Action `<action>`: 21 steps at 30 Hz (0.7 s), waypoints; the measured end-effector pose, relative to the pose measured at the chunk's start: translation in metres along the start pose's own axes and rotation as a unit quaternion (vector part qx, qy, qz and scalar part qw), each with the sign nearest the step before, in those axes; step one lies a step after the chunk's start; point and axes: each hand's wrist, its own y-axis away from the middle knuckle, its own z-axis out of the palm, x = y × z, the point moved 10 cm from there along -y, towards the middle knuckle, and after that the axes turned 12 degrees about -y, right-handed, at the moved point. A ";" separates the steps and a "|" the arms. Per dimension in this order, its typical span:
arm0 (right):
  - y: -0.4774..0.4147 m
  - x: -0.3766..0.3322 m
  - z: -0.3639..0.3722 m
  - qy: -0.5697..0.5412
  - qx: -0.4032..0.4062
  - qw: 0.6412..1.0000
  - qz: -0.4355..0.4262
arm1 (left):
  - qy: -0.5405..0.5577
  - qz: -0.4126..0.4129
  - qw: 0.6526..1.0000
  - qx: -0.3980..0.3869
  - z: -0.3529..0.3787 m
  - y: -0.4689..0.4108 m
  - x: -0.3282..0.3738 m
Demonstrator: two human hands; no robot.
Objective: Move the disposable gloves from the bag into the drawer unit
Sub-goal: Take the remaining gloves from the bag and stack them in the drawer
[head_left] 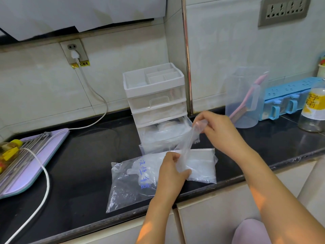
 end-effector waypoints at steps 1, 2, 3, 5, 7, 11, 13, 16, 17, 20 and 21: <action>-0.005 -0.006 -0.008 -0.008 0.022 1.000 -0.012 | 0.004 -0.002 1.000 0.003 -0.001 0.000 -0.001; -0.010 -0.012 -0.016 -0.019 0.047 0.998 -0.023 | 0.009 -0.007 1.000 0.002 -0.001 0.000 -0.002; -0.015 -0.018 -0.025 -0.035 0.074 0.996 -0.033 | 0.016 -0.011 1.000 0.000 0.000 0.000 -0.002; -0.025 -0.030 -0.042 -0.073 0.123 0.988 -0.052 | 0.030 -0.020 0.999 -0.011 0.001 0.000 -0.005; -0.034 -0.045 -0.054 -0.088 0.142 0.983 -0.071 | 0.049 -0.026 0.998 -0.028 0.000 0.000 -0.002; -0.052 -0.075 -0.045 -0.006 0.090 0.990 -0.108 | 0.109 -0.023 0.994 0.000 -0.028 0.004 0.019; -0.060 -0.084 -0.032 0.034 0.055 0.991 -0.121 | 0.117 -0.012 0.992 0.048 -0.052 0.006 0.037; -0.074 -0.090 -0.015 0.068 0.017 0.990 -0.121 | 0.109 0.008 0.989 0.100 -0.079 0.002 0.058; -0.080 -0.091 -0.011 0.075 0.007 0.990 -0.119 | 0.100 0.009 0.990 0.101 -0.082 -0.004 0.062; -0.098 -0.091 0.000 0.084 -0.026 0.990 -0.106 | 0.054 0.008 0.993 0.101 -0.088 -0.033 0.062; -0.105 -0.090 0.002 0.082 -0.037 0.991 -0.100 | 0.035 0.010 0.993 0.111 -0.093 -0.046 0.060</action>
